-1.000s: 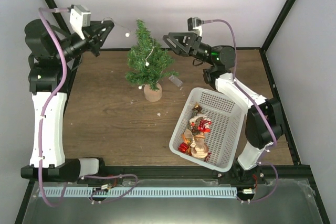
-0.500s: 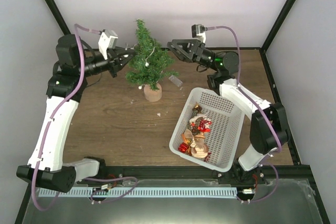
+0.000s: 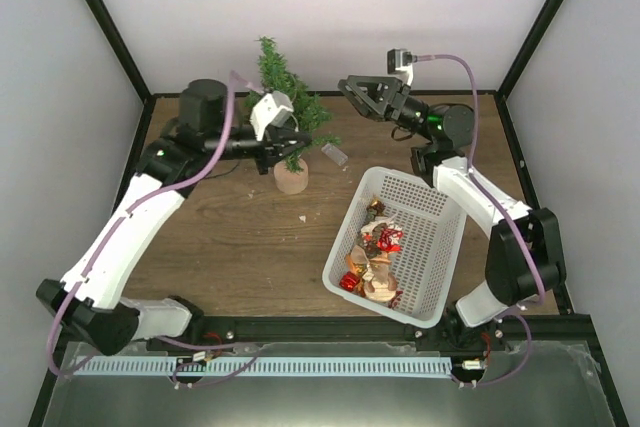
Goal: Decorate the small christmas tree
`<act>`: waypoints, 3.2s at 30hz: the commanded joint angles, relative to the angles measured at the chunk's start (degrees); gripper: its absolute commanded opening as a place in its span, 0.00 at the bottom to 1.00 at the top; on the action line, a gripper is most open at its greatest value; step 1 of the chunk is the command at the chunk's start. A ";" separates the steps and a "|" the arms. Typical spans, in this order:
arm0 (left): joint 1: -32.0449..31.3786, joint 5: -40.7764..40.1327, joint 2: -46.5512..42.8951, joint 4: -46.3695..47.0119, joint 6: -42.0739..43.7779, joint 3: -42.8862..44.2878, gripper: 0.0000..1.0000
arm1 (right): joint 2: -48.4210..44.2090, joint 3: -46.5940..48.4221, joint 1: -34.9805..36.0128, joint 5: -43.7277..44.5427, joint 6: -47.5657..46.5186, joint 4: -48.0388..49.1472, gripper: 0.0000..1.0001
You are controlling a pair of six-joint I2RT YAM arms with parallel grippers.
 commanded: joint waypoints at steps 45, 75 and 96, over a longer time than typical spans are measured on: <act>-12.73 -24.50 2.09 -9.25 20.90 15.93 0.78 | -18.51 -3.56 -6.85 6.03 -35.58 -39.94 0.60; 51.09 -1.04 -13.69 -20.30 10.62 -14.94 0.79 | -12.16 21.06 5.01 48.80 -68.35 -112.00 0.55; 46.53 6.91 -15.03 -18.57 12.33 -30.88 0.79 | -17.80 -8.46 1.42 30.70 -58.10 -115.01 0.55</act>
